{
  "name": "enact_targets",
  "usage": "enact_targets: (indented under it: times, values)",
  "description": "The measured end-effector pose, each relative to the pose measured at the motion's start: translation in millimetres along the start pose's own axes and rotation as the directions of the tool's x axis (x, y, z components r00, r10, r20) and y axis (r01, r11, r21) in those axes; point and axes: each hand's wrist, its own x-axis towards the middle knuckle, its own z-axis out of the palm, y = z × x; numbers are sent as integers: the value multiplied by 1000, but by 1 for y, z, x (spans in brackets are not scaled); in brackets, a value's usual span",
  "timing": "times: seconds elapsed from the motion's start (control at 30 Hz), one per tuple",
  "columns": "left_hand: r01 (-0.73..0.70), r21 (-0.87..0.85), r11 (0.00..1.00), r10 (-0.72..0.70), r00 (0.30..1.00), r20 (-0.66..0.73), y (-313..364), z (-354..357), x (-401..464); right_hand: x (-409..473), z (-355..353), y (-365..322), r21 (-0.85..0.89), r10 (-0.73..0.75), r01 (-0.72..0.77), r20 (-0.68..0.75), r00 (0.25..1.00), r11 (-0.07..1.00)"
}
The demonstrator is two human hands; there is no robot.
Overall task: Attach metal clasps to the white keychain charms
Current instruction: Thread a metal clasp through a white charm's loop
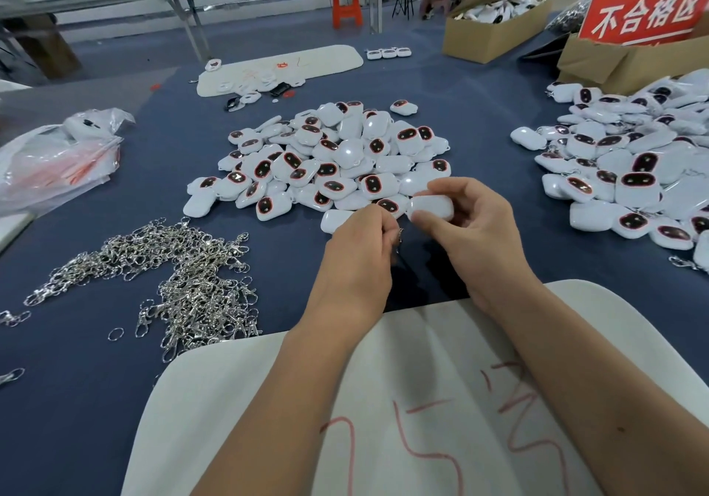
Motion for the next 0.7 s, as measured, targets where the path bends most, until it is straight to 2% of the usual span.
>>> enact_targets:
  times: [0.1,0.23,0.47,0.7]
  values:
    - [-19,22,1000,18,1000,21,0,-1,0,0,-2,-1,118,-18,16,8,1000,993]
    - [-34,31,999,33,999,31,1,-1,0,0,-2,-2,168,-8,-2,56,998,986]
    - [-54,19,998,53,997,52,2,-2,-2,-2,7,2,-108,-61,70,76,995,992]
    - [-65,44,997,62,996,62,3,-1,-2,-4,8,-1,-189,-96,112,95,991,976]
